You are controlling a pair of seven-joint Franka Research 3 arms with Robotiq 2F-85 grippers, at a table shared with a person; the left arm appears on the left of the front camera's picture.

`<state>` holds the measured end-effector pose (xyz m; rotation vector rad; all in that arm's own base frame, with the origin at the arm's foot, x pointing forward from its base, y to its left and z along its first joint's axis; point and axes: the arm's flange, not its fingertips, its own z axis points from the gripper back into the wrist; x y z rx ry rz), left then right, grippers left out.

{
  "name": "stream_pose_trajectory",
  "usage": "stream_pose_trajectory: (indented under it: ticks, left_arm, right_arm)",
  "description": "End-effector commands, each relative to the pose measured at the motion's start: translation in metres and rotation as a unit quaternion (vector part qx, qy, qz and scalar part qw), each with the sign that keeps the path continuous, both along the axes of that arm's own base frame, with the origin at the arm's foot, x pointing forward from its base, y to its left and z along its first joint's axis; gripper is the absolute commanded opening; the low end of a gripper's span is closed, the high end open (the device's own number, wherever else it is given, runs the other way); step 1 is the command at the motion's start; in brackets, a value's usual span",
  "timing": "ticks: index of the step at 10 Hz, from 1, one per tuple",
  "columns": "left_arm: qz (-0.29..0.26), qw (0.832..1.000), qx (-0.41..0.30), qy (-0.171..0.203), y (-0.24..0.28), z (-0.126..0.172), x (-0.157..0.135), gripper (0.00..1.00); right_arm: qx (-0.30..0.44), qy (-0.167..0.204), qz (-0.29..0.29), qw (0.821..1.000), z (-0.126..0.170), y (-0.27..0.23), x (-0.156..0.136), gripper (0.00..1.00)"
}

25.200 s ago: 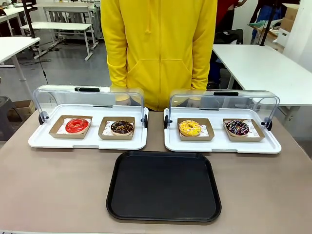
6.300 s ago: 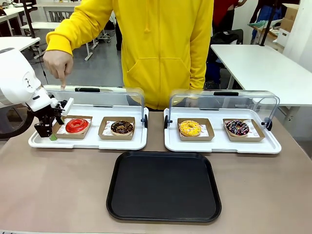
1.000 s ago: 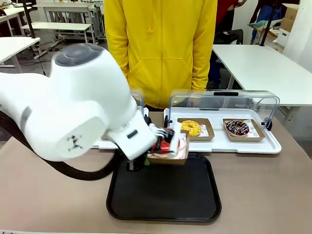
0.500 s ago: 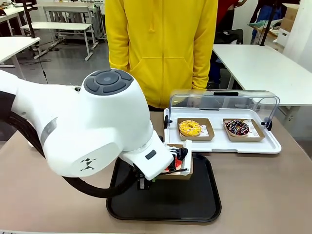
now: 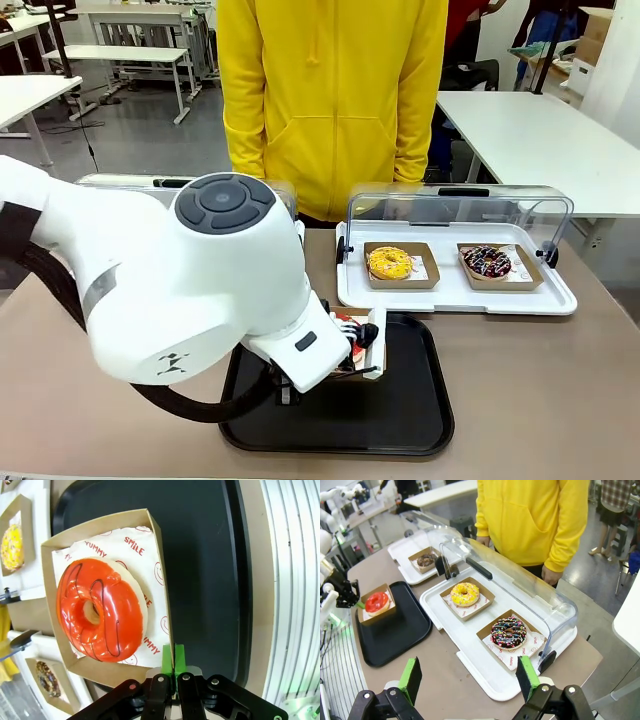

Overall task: Move the first donut from the left to the tray.
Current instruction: Pick up the Paper togo box containing the Donut indicated by the person and place it on the Handle tray.

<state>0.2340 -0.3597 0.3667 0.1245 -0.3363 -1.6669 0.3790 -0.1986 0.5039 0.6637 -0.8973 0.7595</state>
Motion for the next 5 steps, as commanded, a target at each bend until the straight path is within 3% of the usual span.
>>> stream_pose_trajectory:
  ticks: [1, 5]
  left_arm:
    - [0.000, 1.000, -0.001, -0.010, 0.005, -0.025, -0.008, 0.02]
    - [0.012, 1.000, 0.008, -0.008, -0.001, -0.050, -0.008, 0.02]
  right_arm:
    - [0.007, -0.018, 0.004, 1.000, 0.000, 0.001, 0.002, 1.00]
    - [0.007, -0.018, 0.004, 1.000, 0.000, 0.001, 0.002, 1.00]
